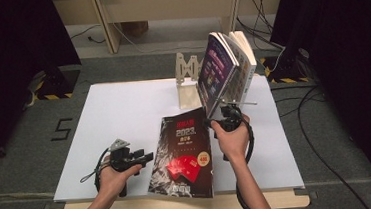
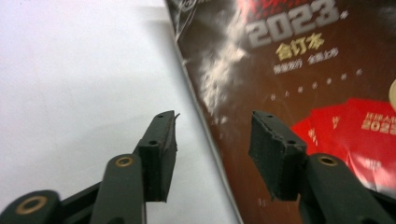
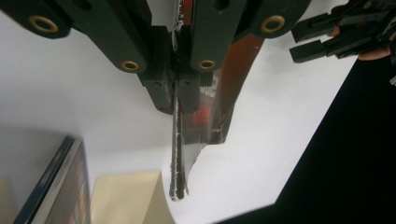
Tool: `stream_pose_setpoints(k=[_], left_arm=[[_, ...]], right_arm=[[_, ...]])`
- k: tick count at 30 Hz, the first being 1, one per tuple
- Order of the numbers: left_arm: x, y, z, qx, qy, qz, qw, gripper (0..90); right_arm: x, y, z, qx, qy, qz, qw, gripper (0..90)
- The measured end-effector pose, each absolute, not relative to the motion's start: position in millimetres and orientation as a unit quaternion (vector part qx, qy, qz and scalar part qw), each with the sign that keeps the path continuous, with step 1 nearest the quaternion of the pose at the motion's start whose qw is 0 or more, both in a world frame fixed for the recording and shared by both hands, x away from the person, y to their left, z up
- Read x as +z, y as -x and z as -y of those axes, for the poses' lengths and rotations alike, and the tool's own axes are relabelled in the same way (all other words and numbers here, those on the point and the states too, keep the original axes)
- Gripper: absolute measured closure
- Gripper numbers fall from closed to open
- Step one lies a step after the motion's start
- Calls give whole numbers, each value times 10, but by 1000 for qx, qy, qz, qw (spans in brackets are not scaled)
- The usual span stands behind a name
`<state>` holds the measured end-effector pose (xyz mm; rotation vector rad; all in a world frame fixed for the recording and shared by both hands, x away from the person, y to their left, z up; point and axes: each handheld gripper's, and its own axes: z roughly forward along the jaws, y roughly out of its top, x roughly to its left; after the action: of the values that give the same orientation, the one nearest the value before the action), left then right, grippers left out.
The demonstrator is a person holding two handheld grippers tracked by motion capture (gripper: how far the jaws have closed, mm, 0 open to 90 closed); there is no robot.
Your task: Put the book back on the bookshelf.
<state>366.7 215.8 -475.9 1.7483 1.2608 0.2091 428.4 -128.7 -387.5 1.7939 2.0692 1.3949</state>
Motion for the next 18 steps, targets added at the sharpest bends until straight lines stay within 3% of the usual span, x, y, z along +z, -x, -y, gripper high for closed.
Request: stream_pose_setpoints(k=[11,18], left_arm=[[-4733,-3671,-2158,87,-712,-508,476,468],[-4736,-3670,-2163,90,-712,-509,475,471]], right_arm=[[-3547,-4248,1333,487,-572,-650,114,876],[-3447,-4267,1371,498,-574,-637,126,876]])
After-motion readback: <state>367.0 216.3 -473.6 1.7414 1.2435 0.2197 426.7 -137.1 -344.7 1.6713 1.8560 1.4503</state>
